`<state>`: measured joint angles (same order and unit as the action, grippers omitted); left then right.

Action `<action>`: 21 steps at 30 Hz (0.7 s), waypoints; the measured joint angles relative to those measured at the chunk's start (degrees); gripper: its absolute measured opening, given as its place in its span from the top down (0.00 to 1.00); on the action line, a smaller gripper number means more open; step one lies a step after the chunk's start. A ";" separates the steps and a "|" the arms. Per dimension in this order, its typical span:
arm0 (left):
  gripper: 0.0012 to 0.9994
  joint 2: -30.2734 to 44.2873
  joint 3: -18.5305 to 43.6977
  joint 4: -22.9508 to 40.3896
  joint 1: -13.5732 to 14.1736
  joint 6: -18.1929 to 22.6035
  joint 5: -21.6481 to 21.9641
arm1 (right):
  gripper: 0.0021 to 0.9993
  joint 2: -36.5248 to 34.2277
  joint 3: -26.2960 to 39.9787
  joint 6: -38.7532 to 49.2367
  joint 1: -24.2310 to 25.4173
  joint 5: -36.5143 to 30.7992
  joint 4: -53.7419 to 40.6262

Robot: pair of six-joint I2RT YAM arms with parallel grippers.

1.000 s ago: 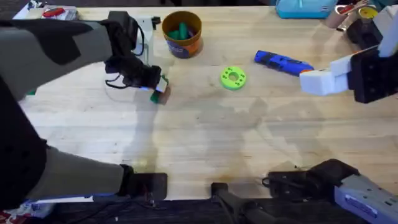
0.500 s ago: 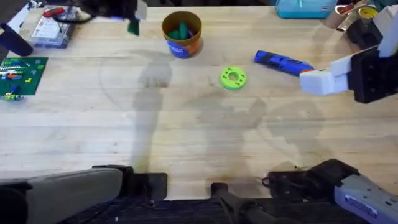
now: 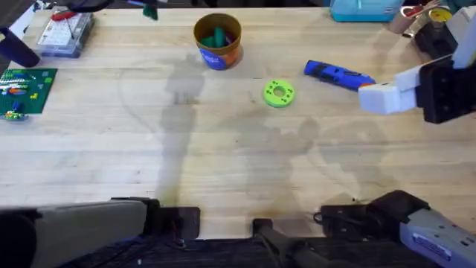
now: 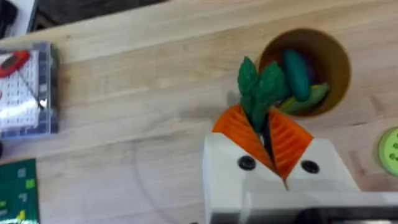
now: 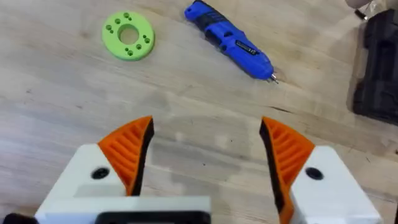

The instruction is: Pick up the gripper from the table and insert it into the empty holder that is missing its gripper. Then pick up a screw, insert it into the mounting hole, and use the screwdriver to tighten it. Finally, clean up the table by picking up the vegetable and placing it into the bucket.

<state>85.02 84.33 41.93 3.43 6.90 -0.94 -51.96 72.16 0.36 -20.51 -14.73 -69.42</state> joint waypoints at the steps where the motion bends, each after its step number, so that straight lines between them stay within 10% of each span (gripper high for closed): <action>1: 0.99 0.31 0.00 -0.72 0.30 0.01 -0.53 | 0.00 0.00 0.00 0.00 0.00 0.00 0.01; 15: 0.99 9.17 0.00 -4.53 12.13 -0.53 -5.47 | 0.00 0.00 0.00 0.00 0.00 0.01 0.00; 21: 0.99 9.79 0.00 -4.99 12.95 -0.55 -5.53 | 0.00 0.00 0.00 0.00 0.00 -0.01 0.01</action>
<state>94.80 84.33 36.94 16.37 6.35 -6.47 -51.96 72.16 0.36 -20.51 -14.74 -69.41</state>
